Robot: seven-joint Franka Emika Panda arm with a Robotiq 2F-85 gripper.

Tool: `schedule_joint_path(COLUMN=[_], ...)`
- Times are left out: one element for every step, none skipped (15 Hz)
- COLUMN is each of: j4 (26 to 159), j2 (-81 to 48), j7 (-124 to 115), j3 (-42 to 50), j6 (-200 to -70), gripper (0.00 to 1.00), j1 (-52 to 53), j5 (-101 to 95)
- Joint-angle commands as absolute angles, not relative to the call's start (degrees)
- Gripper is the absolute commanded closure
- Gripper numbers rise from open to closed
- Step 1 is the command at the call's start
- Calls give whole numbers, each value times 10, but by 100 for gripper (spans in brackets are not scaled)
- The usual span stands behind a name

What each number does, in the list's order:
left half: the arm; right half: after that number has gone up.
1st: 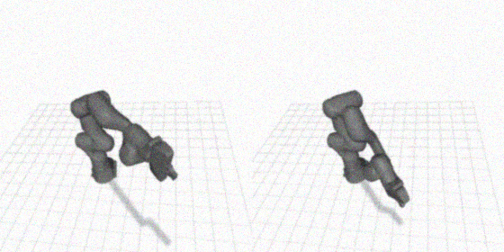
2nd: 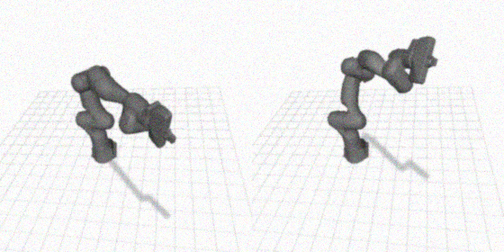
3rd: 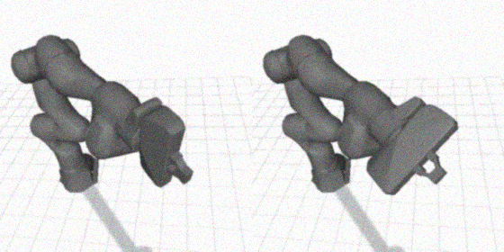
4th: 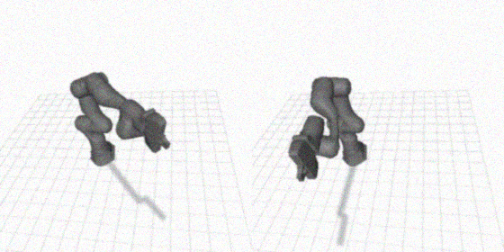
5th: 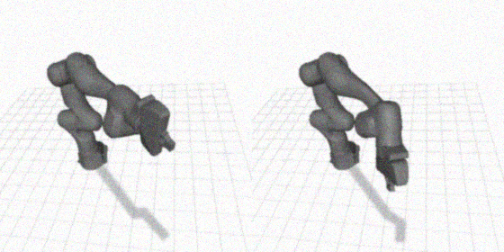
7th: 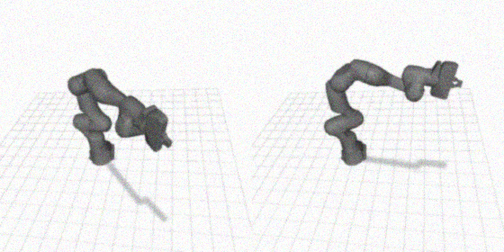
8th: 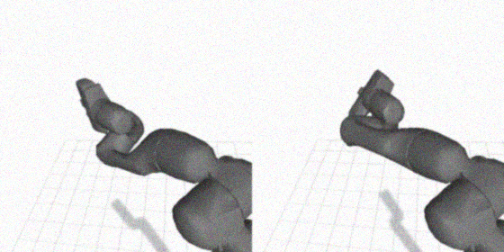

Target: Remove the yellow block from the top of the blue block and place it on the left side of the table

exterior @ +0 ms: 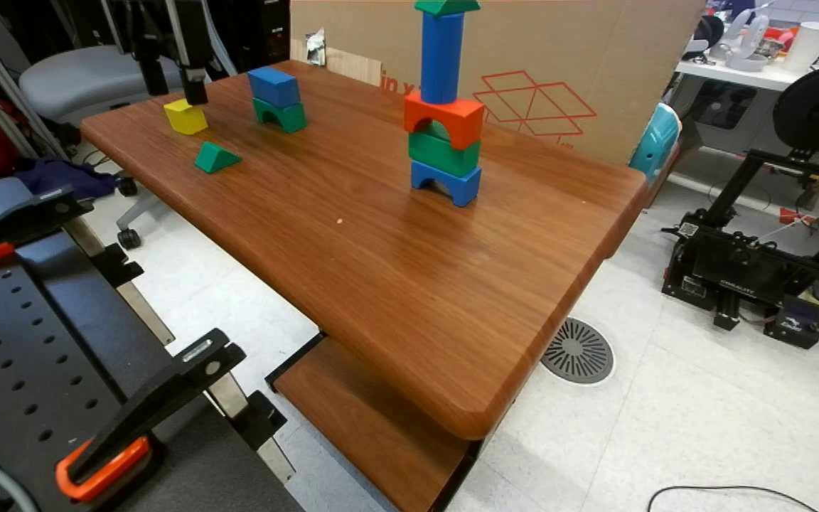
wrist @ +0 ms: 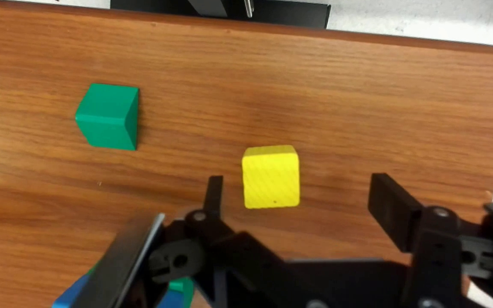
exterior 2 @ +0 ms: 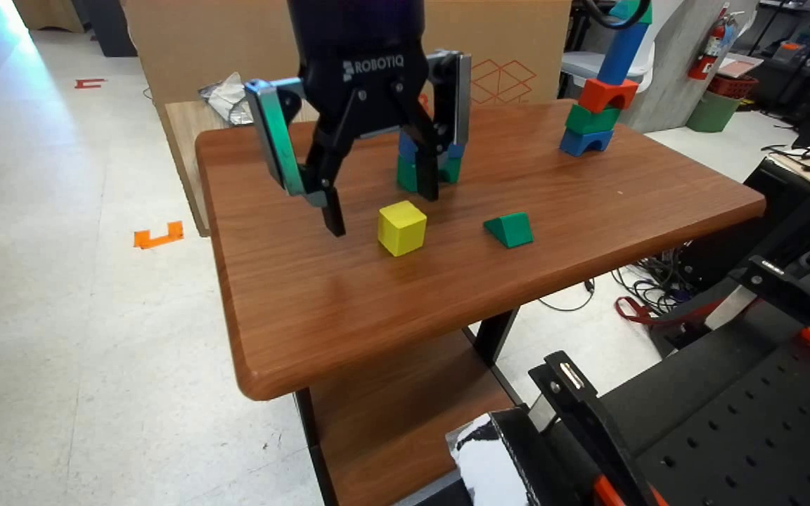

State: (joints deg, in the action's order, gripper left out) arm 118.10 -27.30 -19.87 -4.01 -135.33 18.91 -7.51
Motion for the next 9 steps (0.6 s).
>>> schedule_joint_path(j4=[1236, 1244, 1246, 1243, 1216, 1221, 1226, 1230, 1234], j2=[-186, -162, -144, -128, -178, -159, -145, -137, -134], j7=[-197, -194, -193, -187, -200, -199, -198, -197, -197], j3=[-48, -49, -48, -49, -49, -50, -50, -51, -51], j6=[-1371, -1364, -1353, -1324, -1347, -1334, -1327, -1324, -1324], gripper=[0, 0, 0, 0, 0, 0, 0, 0, 0], j1=[172, 164, 158, 149, 161, 153, 147, 145, 145], j5=[-57, -48, -42, -33, -56, -51, -49, -47, -46])
